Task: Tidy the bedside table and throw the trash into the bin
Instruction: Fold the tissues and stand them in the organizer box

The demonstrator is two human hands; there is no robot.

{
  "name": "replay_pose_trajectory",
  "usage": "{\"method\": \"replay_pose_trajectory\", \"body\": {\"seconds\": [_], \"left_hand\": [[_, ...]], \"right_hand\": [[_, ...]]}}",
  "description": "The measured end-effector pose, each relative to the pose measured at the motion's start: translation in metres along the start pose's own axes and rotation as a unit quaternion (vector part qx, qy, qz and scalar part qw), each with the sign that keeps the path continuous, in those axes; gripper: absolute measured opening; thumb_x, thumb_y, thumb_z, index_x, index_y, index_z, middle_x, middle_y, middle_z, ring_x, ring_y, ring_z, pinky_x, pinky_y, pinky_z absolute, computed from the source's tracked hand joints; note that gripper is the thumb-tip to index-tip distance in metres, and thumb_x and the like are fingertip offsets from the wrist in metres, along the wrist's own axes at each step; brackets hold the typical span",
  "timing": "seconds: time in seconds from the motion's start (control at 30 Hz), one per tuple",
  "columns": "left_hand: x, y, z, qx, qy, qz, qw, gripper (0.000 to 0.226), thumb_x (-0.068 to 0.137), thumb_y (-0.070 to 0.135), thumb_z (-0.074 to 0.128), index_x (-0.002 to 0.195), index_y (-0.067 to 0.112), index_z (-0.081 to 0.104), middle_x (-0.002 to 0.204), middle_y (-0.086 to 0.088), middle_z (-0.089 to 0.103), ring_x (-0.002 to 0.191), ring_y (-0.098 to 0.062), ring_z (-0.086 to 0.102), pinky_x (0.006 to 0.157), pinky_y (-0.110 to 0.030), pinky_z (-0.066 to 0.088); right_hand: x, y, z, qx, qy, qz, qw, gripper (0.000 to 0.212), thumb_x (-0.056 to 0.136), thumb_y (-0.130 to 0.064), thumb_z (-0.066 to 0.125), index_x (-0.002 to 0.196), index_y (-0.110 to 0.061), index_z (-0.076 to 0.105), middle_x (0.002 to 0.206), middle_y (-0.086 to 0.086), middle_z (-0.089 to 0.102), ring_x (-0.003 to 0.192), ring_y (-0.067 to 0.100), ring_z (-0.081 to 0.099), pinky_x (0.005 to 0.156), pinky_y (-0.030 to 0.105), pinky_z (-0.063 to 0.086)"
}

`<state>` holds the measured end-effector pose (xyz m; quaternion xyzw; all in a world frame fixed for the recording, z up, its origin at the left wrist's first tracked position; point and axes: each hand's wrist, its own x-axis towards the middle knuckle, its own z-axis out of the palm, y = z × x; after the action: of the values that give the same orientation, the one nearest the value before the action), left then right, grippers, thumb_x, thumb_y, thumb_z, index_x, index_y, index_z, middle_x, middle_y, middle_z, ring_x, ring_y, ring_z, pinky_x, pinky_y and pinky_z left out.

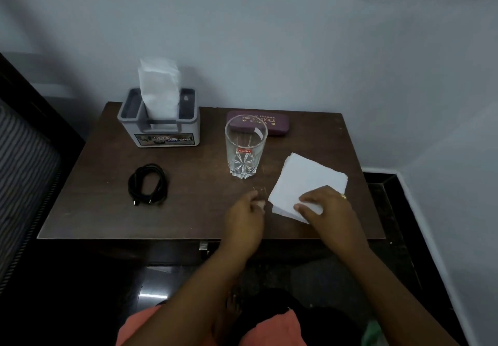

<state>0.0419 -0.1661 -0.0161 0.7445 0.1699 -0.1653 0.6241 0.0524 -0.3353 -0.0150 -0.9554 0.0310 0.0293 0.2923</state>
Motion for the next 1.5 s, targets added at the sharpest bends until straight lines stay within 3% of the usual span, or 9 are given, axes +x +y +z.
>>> {"method": "replay_pose_trajectory", "body": {"seconds": [0.13, 0.33, 0.53, 0.67, 0.83, 1.0, 1.1, 1.23, 1.5], "left_hand": [[0.019, 0.023, 0.008, -0.151, -0.051, -0.152, 0.975, 0.032, 0.095, 0.022, 0.050, 0.122, 0.004, 0.053, 0.112, -0.016, 0.062, 0.098, -0.023, 0.060, 0.079, -0.027, 0.052], [0.032, 0.026, 0.012, -0.125, -0.089, -0.177, 0.972, 0.021, 0.087, 0.012, 0.064, 0.102, 0.000, 0.056, 0.086, -0.011, 0.062, 0.072, -0.017, 0.062, 0.052, -0.020, 0.056], [0.030, 0.015, 0.010, -0.187, -0.087, -0.202, 0.957, 0.007, 0.089, 0.012, 0.060, 0.087, 0.005, 0.059, 0.075, -0.009, 0.056, 0.067, -0.018, 0.060, 0.048, -0.022, 0.057], [0.028, 0.014, 0.008, -0.181, -0.088, -0.193, 0.960, 0.009, 0.089, 0.014, 0.060, 0.086, 0.005, 0.059, 0.076, -0.011, 0.062, 0.056, -0.015, 0.066, 0.052, -0.024, 0.058], [0.023, 0.005, 0.010, -0.208, -0.078, -0.167, 0.961, 0.011, 0.090, 0.015, 0.059, 0.091, 0.004, 0.059, 0.084, -0.014, 0.066, 0.070, -0.019, 0.068, 0.060, -0.025, 0.059], [0.012, -0.006, 0.015, -0.255, -0.046, -0.155, 0.953, 0.012, 0.089, 0.015, 0.061, 0.087, 0.004, 0.061, 0.084, -0.014, 0.068, 0.074, -0.021, 0.069, 0.062, -0.025, 0.060], [0.008, -0.011, 0.016, -0.270, -0.043, -0.148, 0.951, 0.019, 0.089, 0.015, 0.061, 0.100, -0.001, 0.062, 0.087, -0.014, 0.070, 0.076, -0.020, 0.070, 0.061, -0.024, 0.060], [0.004, -0.013, 0.018, -0.288, -0.039, -0.145, 0.946, 0.014, 0.089, 0.015, 0.060, 0.095, 0.003, 0.064, 0.072, -0.007, 0.071, 0.066, -0.015, 0.070, 0.057, -0.022, 0.058], [0.001, -0.011, 0.015, -0.285, -0.047, -0.140, 0.947, 0.012, 0.089, 0.014, 0.060, 0.081, 0.007, 0.065, 0.065, -0.004, 0.069, 0.068, -0.017, 0.065, 0.063, -0.023, 0.059]], "right_hand": [[-0.014, 0.005, 0.005, -0.024, 0.000, -0.039, 0.999, 0.027, 0.082, -0.040, 0.064, 0.103, -0.023, 0.067, 0.110, -0.009, 0.059, 0.101, 0.007, 0.052, 0.082, 0.017, 0.037], [-0.023, 0.003, 0.006, -0.029, 0.019, -0.072, 0.997, 0.036, 0.079, -0.042, 0.067, 0.110, -0.024, 0.065, 0.116, -0.006, 0.058, 0.104, 0.010, 0.052, 0.087, 0.022, 0.041], [-0.031, -0.002, 0.023, -0.125, 0.061, -0.181, 0.974, 0.020, 0.080, -0.032, 0.068, 0.098, -0.023, 0.066, 0.104, -0.004, 0.066, 0.095, 0.014, 0.062, 0.081, 0.028, 0.046], [-0.034, -0.001, 0.028, -0.082, 0.095, -0.200, 0.972, 0.009, 0.082, -0.015, 0.067, 0.090, -0.017, 0.071, 0.092, -0.002, 0.070, 0.085, 0.013, 0.063, 0.079, 0.024, 0.047], [-0.031, -0.003, 0.024, 0.128, 0.149, -0.065, 0.978, 0.009, 0.086, -0.010, 0.062, 0.088, -0.015, 0.069, 0.089, -0.008, 0.066, 0.085, 0.003, 0.060, 0.080, 0.013, 0.046], [-0.016, -0.006, 0.000, 0.297, 0.246, 0.142, 0.912, 0.006, 0.088, -0.016, 0.060, 0.086, -0.018, 0.065, 0.077, -0.012, 0.061, 0.077, 0.006, 0.060, 0.062, 0.000, 0.041], [-0.022, -0.014, -0.009, 0.194, 0.344, 0.012, 0.919, 0.010, 0.088, -0.009, 0.059, 0.095, -0.007, 0.066, 0.088, -0.002, 0.067, 0.085, 0.011, 0.063, 0.077, 0.018, 0.051], [-0.031, -0.015, 0.015, -0.087, 0.244, -0.211, 0.943, 0.018, 0.083, -0.007, 0.064, 0.100, -0.002, 0.067, 0.102, 0.010, 0.072, 0.093, 0.018, 0.069, 0.086, 0.025, 0.052], [-0.034, -0.005, 0.038, -0.186, 0.131, -0.260, 0.938, 0.028, 0.071, -0.011, 0.077, 0.097, -0.005, 0.070, 0.102, 0.012, 0.073, 0.093, 0.021, 0.070, 0.085, 0.027, 0.051]]}}
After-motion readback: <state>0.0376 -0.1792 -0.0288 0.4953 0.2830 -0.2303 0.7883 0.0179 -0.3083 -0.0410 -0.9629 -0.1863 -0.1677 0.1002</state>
